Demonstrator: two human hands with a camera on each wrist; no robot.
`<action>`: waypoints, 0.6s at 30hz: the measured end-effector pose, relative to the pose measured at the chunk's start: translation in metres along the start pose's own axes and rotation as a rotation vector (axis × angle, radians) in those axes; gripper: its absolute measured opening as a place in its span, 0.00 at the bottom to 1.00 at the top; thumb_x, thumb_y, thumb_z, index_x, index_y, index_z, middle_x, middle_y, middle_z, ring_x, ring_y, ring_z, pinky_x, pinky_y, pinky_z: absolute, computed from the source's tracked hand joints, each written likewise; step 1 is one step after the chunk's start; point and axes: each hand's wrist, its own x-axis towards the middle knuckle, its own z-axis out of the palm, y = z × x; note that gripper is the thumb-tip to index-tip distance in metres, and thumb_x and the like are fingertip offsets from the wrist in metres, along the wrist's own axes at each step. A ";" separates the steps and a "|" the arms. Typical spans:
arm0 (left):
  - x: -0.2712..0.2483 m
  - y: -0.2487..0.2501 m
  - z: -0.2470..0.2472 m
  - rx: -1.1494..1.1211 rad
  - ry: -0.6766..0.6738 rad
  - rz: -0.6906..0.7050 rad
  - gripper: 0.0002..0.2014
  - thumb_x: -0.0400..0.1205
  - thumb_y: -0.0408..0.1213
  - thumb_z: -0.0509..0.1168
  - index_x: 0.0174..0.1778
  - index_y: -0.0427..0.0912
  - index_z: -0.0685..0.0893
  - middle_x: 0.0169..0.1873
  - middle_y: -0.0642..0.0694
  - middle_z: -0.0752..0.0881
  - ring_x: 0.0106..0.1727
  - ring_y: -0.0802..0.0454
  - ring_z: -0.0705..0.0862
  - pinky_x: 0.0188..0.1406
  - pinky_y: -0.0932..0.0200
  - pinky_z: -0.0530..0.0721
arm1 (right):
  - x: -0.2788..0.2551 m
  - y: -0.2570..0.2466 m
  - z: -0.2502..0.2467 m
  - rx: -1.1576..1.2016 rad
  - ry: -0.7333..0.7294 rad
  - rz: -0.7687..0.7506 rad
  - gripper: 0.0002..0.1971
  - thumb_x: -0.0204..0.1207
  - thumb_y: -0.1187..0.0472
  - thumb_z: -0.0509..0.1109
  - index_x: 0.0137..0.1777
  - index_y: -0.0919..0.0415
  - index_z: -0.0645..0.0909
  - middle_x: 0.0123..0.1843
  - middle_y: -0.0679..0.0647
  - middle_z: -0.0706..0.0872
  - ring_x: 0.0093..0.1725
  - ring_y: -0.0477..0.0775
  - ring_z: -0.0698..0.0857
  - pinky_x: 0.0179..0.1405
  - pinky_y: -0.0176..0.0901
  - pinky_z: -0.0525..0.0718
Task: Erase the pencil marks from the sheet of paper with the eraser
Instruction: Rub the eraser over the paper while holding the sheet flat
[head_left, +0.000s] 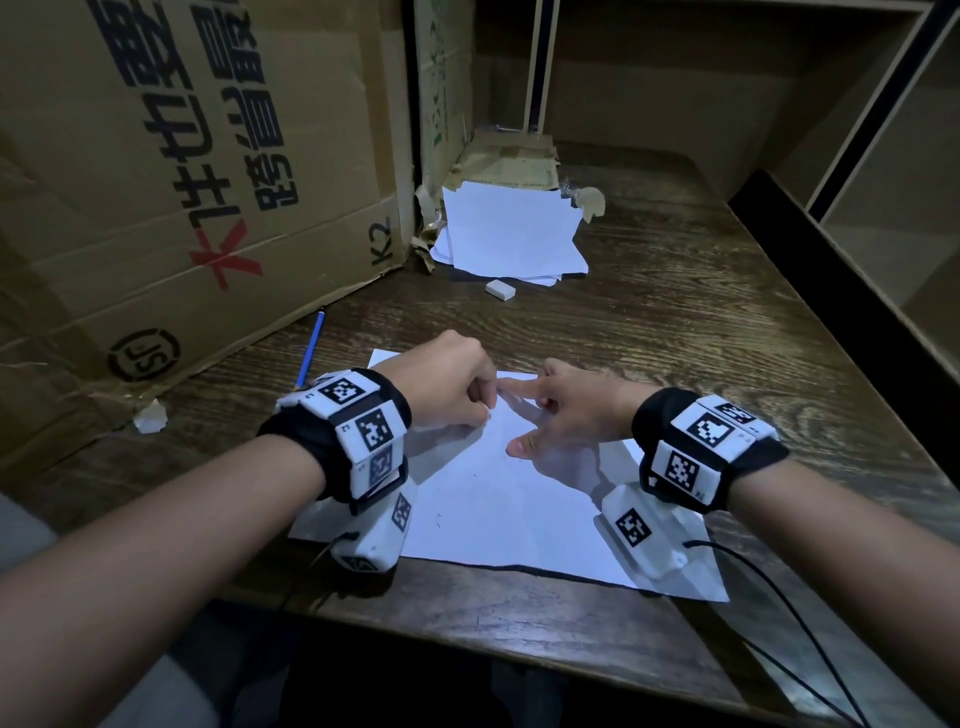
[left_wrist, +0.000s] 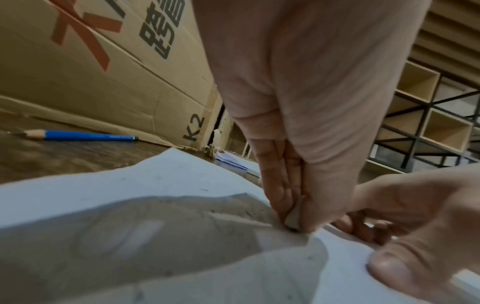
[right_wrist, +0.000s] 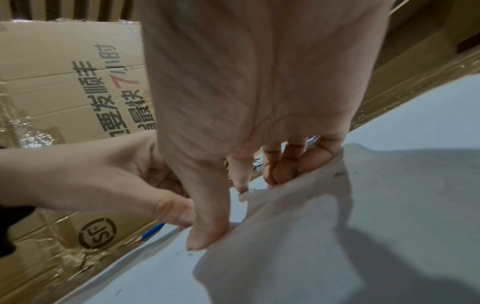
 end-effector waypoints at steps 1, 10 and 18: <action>-0.002 0.001 -0.001 -0.005 -0.035 0.014 0.03 0.76 0.35 0.73 0.42 0.47 0.92 0.34 0.56 0.89 0.39 0.59 0.88 0.42 0.57 0.89 | 0.001 0.001 0.000 0.002 0.005 -0.003 0.40 0.72 0.33 0.74 0.82 0.28 0.60 0.51 0.44 0.65 0.58 0.51 0.74 0.62 0.48 0.78; 0.002 0.004 0.002 0.029 0.015 0.011 0.04 0.77 0.36 0.73 0.44 0.47 0.92 0.35 0.56 0.88 0.40 0.58 0.88 0.37 0.61 0.87 | 0.002 0.001 0.001 -0.004 -0.013 0.019 0.42 0.72 0.32 0.74 0.84 0.27 0.57 0.59 0.48 0.66 0.62 0.52 0.74 0.64 0.48 0.78; 0.005 0.000 -0.003 0.037 0.020 -0.001 0.04 0.76 0.34 0.73 0.42 0.47 0.92 0.35 0.55 0.87 0.40 0.56 0.87 0.43 0.52 0.90 | 0.001 0.000 -0.001 -0.013 -0.033 0.022 0.43 0.72 0.32 0.73 0.85 0.28 0.56 0.60 0.48 0.66 0.62 0.51 0.71 0.67 0.49 0.76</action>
